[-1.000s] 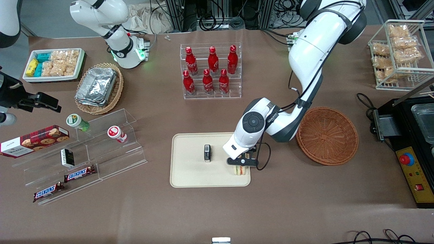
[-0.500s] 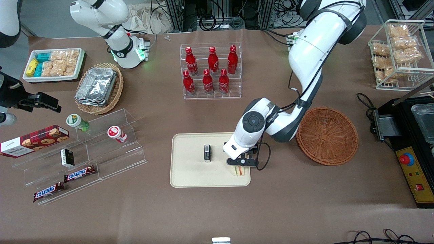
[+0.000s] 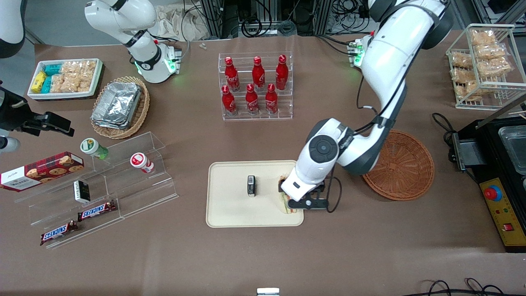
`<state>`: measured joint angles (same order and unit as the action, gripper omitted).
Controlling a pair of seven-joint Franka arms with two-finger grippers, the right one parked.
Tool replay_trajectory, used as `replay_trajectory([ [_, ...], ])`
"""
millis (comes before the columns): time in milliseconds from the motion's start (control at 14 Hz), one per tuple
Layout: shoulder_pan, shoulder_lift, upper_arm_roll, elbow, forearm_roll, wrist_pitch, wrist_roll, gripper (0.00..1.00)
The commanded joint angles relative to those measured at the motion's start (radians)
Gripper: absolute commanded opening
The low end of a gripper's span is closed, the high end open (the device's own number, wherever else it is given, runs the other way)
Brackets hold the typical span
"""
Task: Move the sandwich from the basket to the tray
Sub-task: 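Raise the open left gripper away from the tray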
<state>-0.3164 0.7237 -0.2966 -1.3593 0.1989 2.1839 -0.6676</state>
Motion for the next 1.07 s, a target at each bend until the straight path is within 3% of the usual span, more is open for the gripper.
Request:
replay_trajectory([
  [0,0.042,-0.156,0.001,-0.018,0.008,-0.180,-0.010,1.00],
  [357,0.151,-0.387,-0.003,-0.052,-0.004,-0.481,0.002,1.00],
  [571,0.241,-0.544,-0.003,-0.180,-0.102,-0.475,0.043,1.00],
  [1000,0.350,-0.812,0.001,-0.444,-0.191,-0.377,0.172,1.00],
])
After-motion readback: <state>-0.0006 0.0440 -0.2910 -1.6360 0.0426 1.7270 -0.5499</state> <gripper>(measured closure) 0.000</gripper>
